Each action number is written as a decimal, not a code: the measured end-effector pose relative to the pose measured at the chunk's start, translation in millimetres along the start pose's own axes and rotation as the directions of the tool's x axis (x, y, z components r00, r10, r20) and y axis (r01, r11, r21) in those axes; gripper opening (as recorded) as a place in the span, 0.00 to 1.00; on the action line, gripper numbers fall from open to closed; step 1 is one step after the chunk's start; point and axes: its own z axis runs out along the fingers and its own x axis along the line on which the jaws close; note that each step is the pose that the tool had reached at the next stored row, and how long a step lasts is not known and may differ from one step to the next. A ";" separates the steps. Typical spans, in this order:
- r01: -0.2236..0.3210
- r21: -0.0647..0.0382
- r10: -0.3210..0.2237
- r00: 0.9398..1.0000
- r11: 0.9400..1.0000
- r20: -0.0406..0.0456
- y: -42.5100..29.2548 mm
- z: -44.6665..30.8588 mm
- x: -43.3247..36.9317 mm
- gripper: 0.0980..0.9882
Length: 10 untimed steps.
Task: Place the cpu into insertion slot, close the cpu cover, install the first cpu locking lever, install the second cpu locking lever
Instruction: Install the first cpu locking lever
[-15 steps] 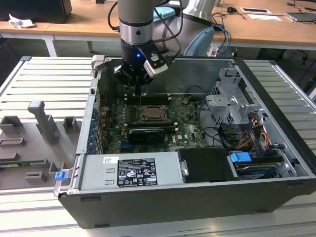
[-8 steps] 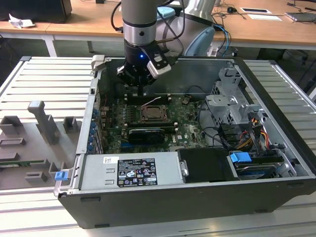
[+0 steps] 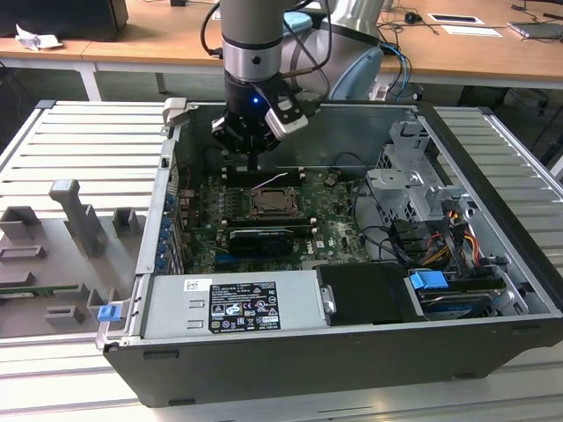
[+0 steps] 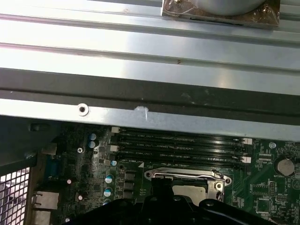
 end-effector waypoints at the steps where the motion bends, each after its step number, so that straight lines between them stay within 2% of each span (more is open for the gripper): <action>1: 0.000 0.000 0.000 1.000 1.000 0.000 -0.1 0.3 -1.2 0.01; 3: 0.000 -0.001 0.000 1.000 1.000 -0.003 -0.4 1.3 -3.7 0.01; 6: -0.001 -0.003 0.001 1.000 1.000 -0.014 -0.9 3.3 -7.3 0.01; 10: -0.001 -0.004 0.001 1.000 1.000 -0.014 -1.3 6.3 -8.3 0.01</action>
